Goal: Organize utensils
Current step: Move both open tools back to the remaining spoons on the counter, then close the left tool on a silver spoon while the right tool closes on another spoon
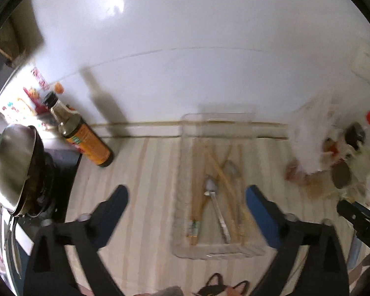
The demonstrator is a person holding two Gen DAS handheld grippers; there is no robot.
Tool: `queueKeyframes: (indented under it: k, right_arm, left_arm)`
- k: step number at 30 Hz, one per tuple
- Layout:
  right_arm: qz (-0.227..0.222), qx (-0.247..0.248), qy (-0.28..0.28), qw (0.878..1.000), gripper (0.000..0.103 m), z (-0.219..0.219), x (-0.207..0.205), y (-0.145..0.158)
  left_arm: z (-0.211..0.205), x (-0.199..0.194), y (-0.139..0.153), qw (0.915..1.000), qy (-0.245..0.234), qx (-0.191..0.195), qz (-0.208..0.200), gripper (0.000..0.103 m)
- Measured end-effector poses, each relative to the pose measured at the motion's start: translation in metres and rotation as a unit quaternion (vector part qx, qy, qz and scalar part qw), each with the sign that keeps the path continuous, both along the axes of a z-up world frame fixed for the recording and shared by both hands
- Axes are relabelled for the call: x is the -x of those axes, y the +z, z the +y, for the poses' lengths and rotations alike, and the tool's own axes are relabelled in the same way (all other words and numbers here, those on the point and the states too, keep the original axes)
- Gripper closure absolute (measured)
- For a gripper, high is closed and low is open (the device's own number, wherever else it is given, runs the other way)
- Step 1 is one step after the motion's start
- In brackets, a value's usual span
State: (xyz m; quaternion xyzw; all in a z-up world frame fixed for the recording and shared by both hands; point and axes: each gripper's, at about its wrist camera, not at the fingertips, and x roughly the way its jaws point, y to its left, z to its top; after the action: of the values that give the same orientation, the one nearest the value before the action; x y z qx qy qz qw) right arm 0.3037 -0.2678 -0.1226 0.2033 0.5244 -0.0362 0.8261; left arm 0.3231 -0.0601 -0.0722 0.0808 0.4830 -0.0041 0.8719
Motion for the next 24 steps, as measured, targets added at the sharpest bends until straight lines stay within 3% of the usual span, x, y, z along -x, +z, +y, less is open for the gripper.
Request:
queueKeyframes:
  k: [5,9,11,13,15,17,18,20,21,22,23,24]
  right_arm:
    - [0.005,0.024,-0.062,0.998,0.037,-0.063,0.070,-0.006]
    - [0.043,0.013,-0.109,0.993,0.037,-0.111,0.118,-0.031]
    - [0.061,0.007,-0.128,0.990,0.038,-0.130,0.137,-0.048]
    - [0.079,-0.002,-0.141,0.987,0.038,-0.146,0.153,-0.066]
    - [0.094,-0.015,-0.153,0.984,0.037,-0.159,0.166,-0.085]
    - [0.102,-0.020,-0.160,0.982,0.037,-0.169,0.176,-0.099]
    - [0.105,-0.023,-0.165,0.981,0.037,-0.174,0.182,-0.105]
    - [0.109,-0.029,-0.170,0.979,0.037,-0.181,0.188,-0.115]
    - [0.111,-0.034,-0.174,0.978,0.037,-0.184,0.191,-0.119]
    - [0.112,-0.039,-0.176,0.977,0.037,-0.186,0.193,-0.121]
    - [0.113,-0.044,-0.177,0.977,0.037,-0.188,0.195,-0.125]
    - [0.114,-0.048,-0.176,0.977,0.037,-0.189,0.197,-0.128]
  left_arm:
    - [-0.059,0.037,-0.016,0.9982,-0.060,-0.006,0.005,0.000]
    - [-0.117,0.062,-0.063,0.9903,-0.119,-0.004,0.072,0.000]
    - [-0.146,0.072,-0.097,0.9821,-0.149,-0.008,0.115,0.002]
    - [-0.170,0.081,-0.131,0.9717,-0.175,-0.026,0.156,0.011]
    - [-0.187,0.092,-0.163,0.9594,-0.199,-0.047,0.195,0.032]
    - [-0.197,0.100,-0.184,0.9507,-0.210,-0.056,0.221,0.041]
    - [-0.200,0.103,-0.194,0.9467,-0.214,-0.059,0.234,0.051]
    - [-0.204,0.106,-0.206,0.9421,-0.214,-0.060,0.251,0.065]
    - [-0.205,0.106,-0.203,0.9463,-0.212,-0.054,0.238,0.073]
    - [-0.208,0.105,-0.204,0.9450,-0.216,-0.053,0.240,0.080]
    - [-0.210,0.105,-0.205,0.9446,-0.215,-0.043,0.244,0.098]
    - [-0.211,0.103,-0.206,0.9451,-0.207,-0.038,0.250,0.100]
